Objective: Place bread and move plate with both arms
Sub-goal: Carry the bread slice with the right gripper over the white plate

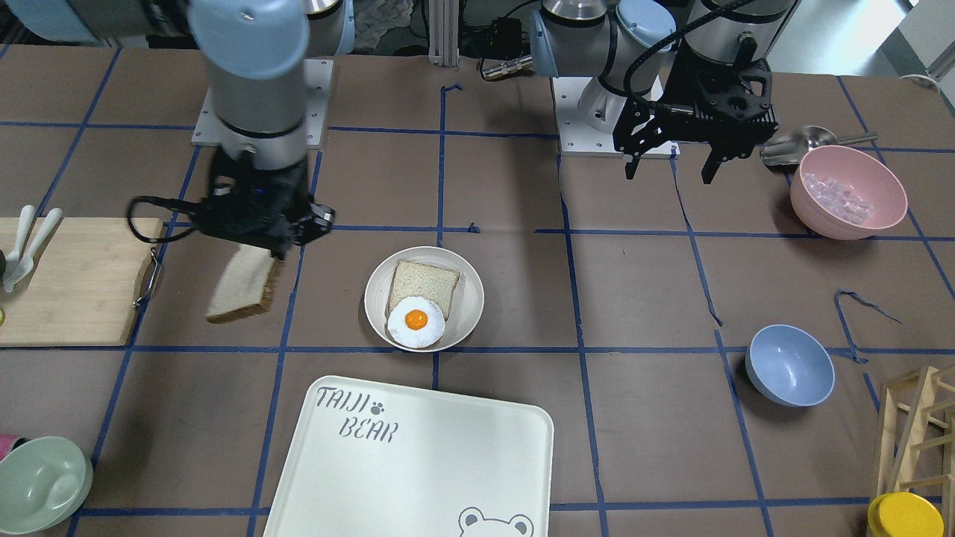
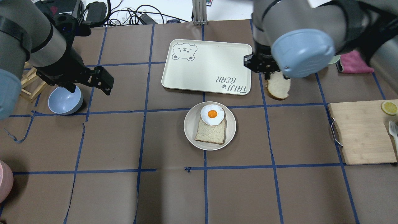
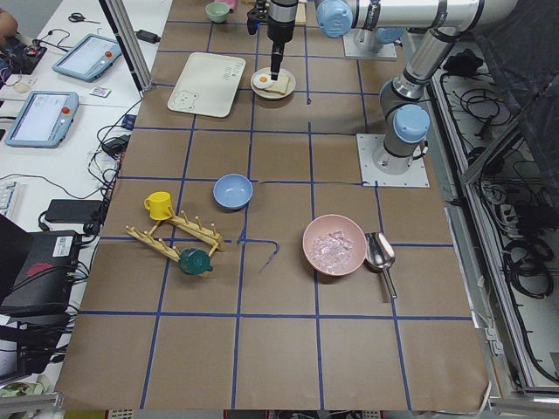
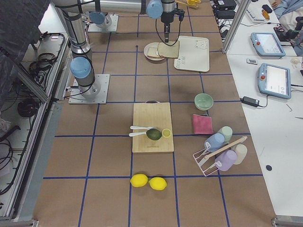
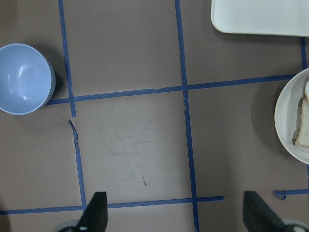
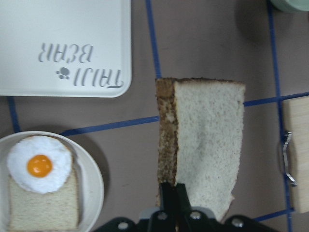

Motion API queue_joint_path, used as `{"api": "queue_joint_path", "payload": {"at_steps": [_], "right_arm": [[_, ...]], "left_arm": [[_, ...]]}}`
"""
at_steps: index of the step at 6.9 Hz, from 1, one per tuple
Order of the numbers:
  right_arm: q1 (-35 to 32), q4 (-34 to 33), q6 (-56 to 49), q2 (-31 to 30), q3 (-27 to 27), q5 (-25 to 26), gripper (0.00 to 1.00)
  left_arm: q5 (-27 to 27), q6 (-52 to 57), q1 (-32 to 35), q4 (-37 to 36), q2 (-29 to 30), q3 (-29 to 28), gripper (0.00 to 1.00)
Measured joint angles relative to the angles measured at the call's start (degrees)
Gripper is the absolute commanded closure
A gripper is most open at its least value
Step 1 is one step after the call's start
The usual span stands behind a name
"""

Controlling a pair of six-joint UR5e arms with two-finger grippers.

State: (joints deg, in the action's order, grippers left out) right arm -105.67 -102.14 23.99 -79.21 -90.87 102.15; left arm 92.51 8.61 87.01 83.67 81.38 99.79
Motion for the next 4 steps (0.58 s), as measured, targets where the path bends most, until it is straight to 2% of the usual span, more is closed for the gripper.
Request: {"api": "queue_joint_path", "payload": {"at_steps": [2,4], "right_arm": [[-9.42,-4.68,12.99,7.09,-0.08,0.03,1.0],[-13.07,-6.87,19.3,10.71,-0.62,-0.19,1.0]], "left_arm": [[-0.04,0.02,0.0,0.0,0.0,0.03,0.0],[0.01,0.08,0.0,0.05,0.01,0.0,0.0]]}}
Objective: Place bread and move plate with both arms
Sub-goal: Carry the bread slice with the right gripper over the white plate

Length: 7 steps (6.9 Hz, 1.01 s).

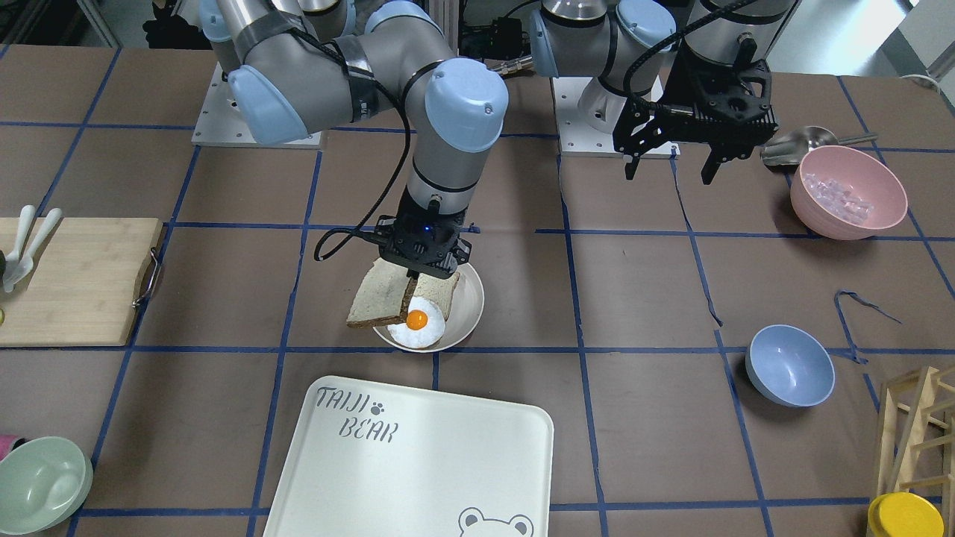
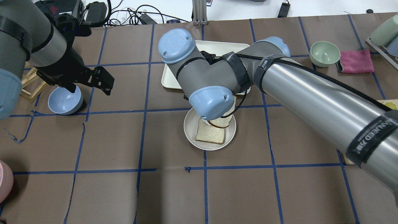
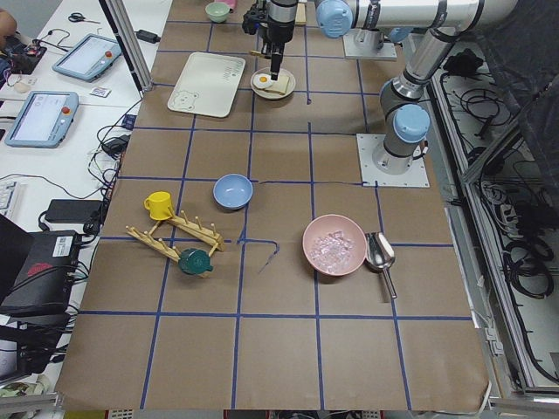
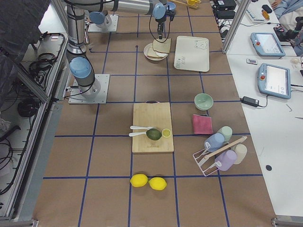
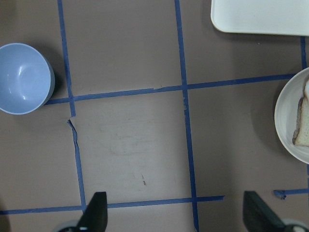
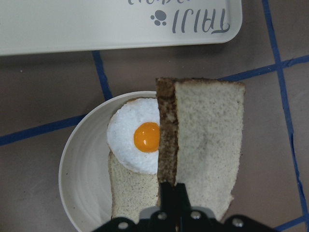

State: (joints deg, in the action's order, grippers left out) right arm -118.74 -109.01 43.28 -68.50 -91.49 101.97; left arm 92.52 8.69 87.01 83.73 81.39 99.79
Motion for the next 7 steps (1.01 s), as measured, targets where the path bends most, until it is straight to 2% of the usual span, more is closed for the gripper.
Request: {"api": "queue_joint_path", "payload": {"at_steps": [3,4,5,6,7], "right_arm": [[-1.0,-0.52,1.48,2.46,-0.2,-2.06,1.0],[-1.03,-0.39,1.18,2.71,-0.27,-2.42,0.93],[-1.05,-0.52,0.64,2.97,-0.31,-2.6,0.79],[-1.05,-1.26,-0.12,3.29,-0.47,-2.68,0.5],[-1.06,-2.06,-0.52,3.46,-0.69,-2.79,0.02]], "left_arm": [[0.03,0.01,-0.08,0.03,0.05,-0.03,0.0],[0.03,0.01,-0.08,0.02,0.07,-0.03,0.0],[0.03,0.01,-0.09,-0.01,0.18,-0.02,0.0],[-0.02,-0.13,-0.09,-0.1,0.5,-0.03,0.0],[-0.09,-0.37,-0.12,-0.29,0.91,-0.05,0.0]]}}
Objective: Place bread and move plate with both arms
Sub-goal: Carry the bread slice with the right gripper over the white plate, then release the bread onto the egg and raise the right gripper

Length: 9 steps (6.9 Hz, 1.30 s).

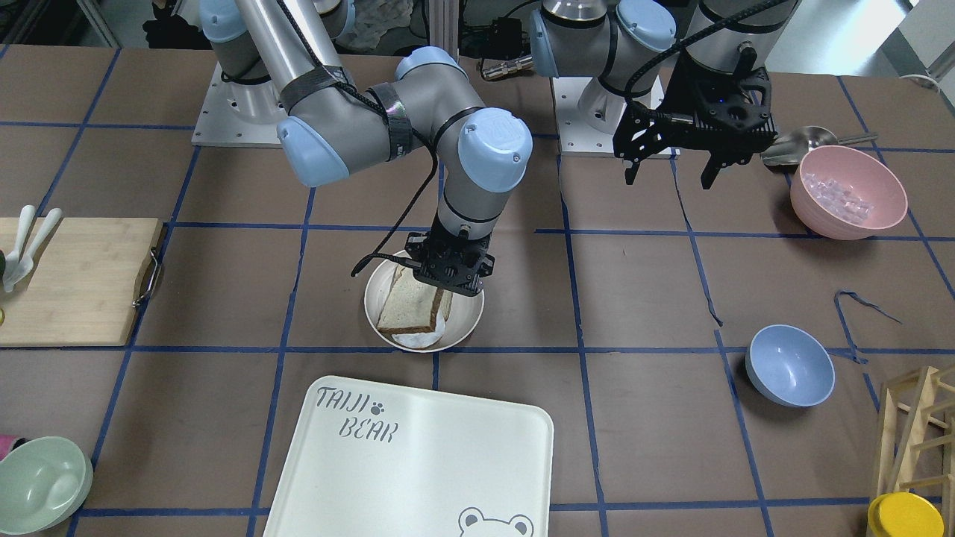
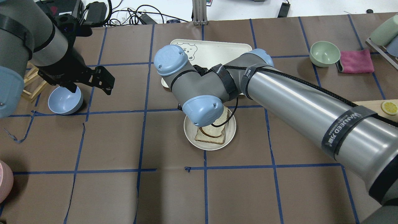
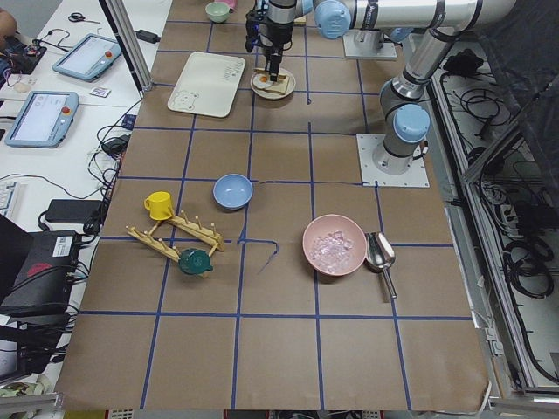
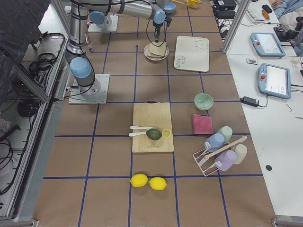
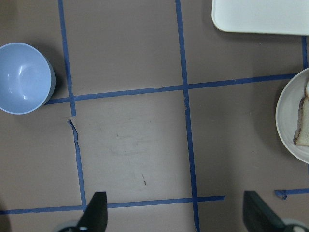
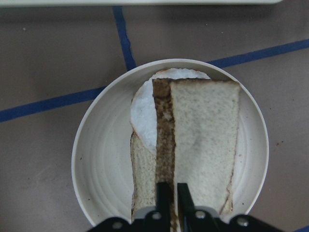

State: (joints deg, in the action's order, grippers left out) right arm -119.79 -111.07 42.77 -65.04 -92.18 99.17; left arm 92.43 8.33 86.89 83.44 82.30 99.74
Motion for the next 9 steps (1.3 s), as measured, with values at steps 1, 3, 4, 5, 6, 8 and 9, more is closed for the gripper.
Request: {"api": "queue_joint_path", "payload": {"at_steps": [1,3,4,5,6,8,9], "right_arm": [[0.0,-0.78,-0.21,-0.07,-0.1,-0.2,0.0],[2.54,-1.37,-4.94,-1.76,0.7,-3.96,0.0],[6.67,1.49,-10.71,-4.78,1.11,-5.86,0.0],[12.0,6.17,-18.02,-8.78,1.48,-7.01,0.0],[17.23,11.63,-25.02,-13.39,1.69,-8.14,0.0],[25.32,19.59,-40.17,-20.9,2.96,-9.28,0.0],[28.67,21.49,-44.91,-23.52,4.07,-8.72,0.0]], "left_arm": [[-0.06,-0.2,-0.06,-0.08,0.27,-0.06,0.0],[0.05,-0.34,-0.41,0.52,0.83,-0.01,0.0],[0.12,-0.33,-0.53,0.63,0.91,-0.1,0.0],[0.18,-0.31,-0.63,0.7,1.0,-0.06,0.0],[0.14,-0.29,-0.76,0.61,1.35,0.45,0.0],[-0.99,-1.15,-0.6,-2.4,3.87,2.78,0.0],[-3.56,-3.27,-0.18,-4.68,5.61,4.05,0.0]]}}
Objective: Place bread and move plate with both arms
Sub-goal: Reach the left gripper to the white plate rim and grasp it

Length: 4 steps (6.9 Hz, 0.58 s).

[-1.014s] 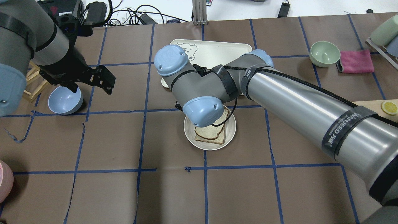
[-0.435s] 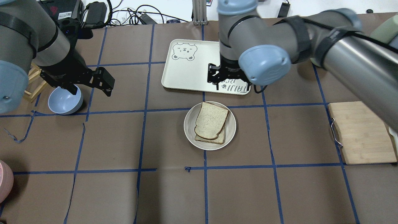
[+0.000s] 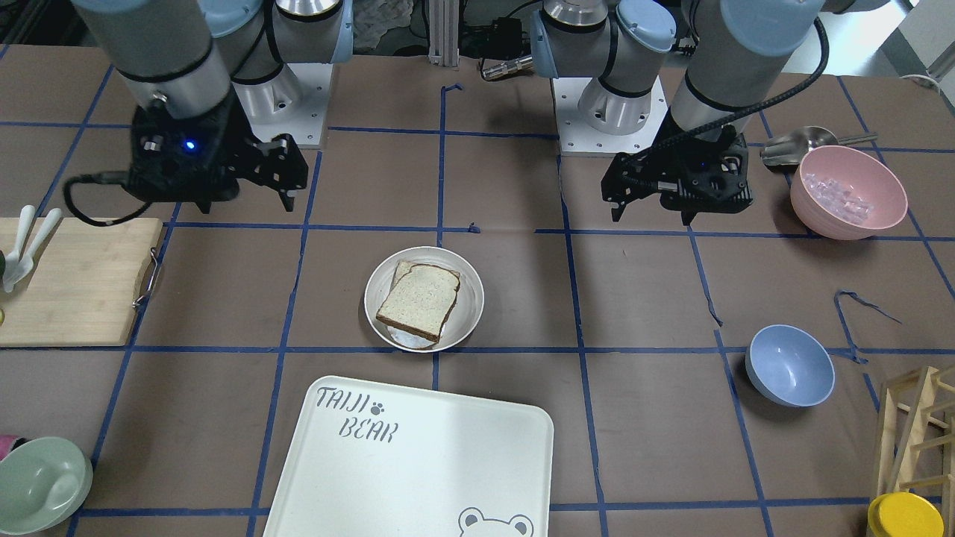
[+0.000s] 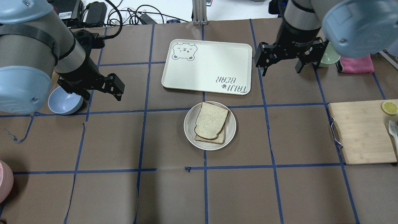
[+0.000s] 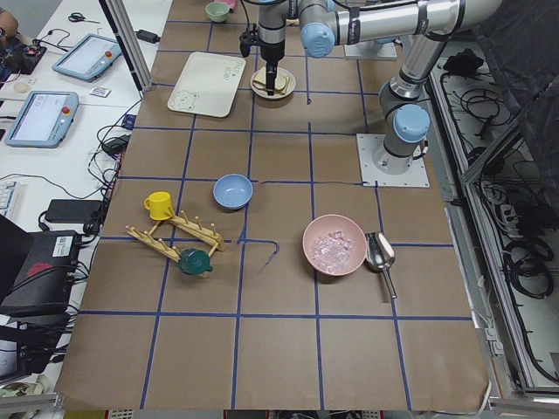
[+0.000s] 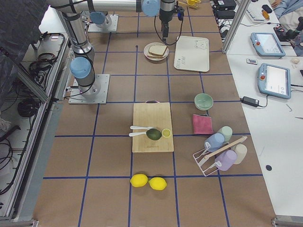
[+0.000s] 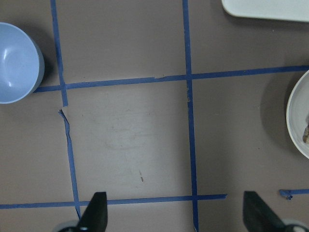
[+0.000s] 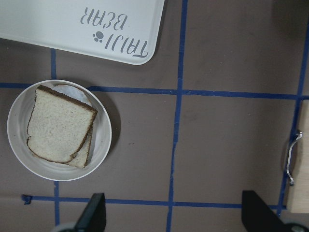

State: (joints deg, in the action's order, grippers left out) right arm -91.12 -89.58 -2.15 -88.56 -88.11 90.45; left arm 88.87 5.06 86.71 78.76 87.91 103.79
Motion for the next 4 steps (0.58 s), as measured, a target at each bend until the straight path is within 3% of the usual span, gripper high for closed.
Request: {"api": "queue_joint_path", "payload": {"at_steps": [2,4], "right_arm": [[4.14,2.75,-2.89,-2.66,0.75,0.29,0.0],[4.51,2.56,-2.57,-2.82,0.52,0.02,0.0]], "left_arm": [[-6.09,-4.13,3.21,-5.58,4.38,2.15,0.0],[-7.12,-6.29,7.83,-13.43,10.6,2.6,0.19]]}}
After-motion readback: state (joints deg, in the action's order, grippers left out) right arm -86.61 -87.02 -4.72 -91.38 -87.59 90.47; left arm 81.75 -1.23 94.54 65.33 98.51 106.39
